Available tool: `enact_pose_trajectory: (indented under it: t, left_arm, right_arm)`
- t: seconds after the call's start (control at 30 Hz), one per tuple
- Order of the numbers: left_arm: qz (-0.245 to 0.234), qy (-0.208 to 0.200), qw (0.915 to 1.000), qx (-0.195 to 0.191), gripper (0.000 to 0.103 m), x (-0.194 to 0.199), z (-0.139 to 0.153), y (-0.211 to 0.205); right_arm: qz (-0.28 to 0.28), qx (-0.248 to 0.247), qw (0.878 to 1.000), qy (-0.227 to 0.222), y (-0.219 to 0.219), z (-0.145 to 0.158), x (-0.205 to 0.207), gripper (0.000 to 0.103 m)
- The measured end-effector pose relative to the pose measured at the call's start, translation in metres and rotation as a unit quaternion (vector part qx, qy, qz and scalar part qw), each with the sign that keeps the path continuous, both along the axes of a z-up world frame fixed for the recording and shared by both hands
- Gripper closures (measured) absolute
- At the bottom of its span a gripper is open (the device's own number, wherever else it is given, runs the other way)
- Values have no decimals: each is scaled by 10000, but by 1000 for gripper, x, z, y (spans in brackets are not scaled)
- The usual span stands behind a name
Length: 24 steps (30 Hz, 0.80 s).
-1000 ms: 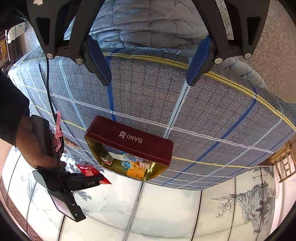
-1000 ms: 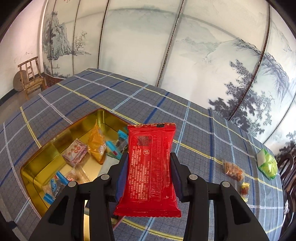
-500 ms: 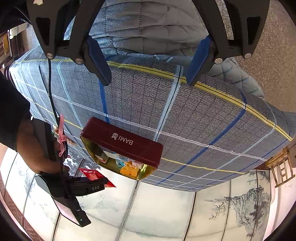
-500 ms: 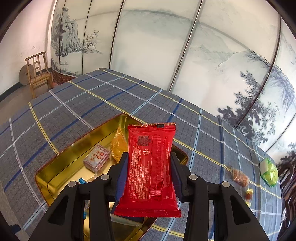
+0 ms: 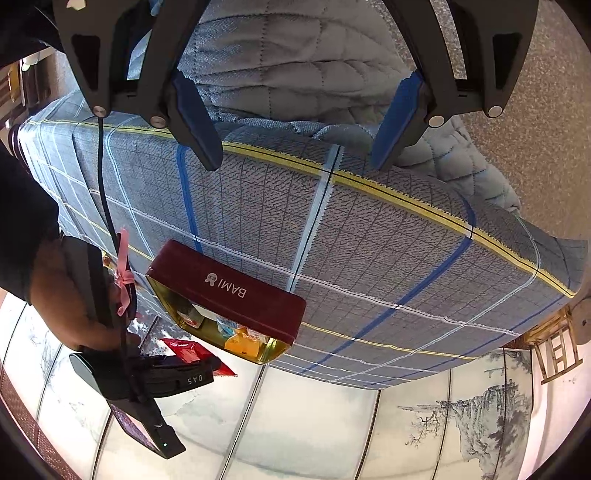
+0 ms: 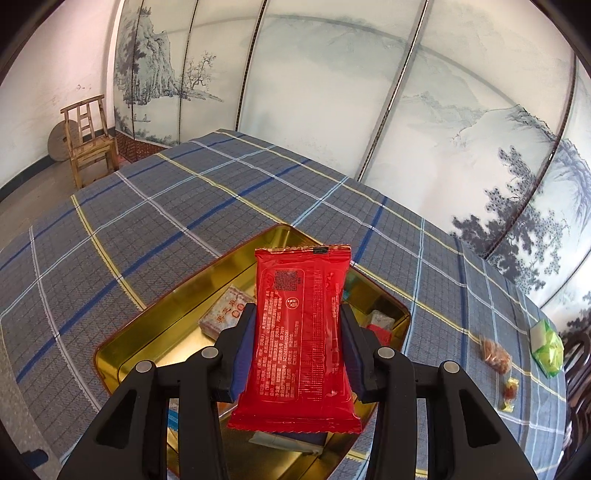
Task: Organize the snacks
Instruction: 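Carry the red packet with the right tool over the red tin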
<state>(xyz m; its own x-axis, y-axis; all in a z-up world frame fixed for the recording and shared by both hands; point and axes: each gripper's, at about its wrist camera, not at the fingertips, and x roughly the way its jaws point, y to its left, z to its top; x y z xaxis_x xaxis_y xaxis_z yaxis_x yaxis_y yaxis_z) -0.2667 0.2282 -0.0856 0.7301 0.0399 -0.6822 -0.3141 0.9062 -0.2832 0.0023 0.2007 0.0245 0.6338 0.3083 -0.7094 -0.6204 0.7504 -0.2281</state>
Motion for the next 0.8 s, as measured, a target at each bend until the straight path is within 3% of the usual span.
enact_pose_trajectory:
  t: [0.8]
  left_arm:
    - [-3,142,9999,-97,24,4,-9,2]
  right_arm:
    - [263,-176,9989,359,24,-29,-16,59]
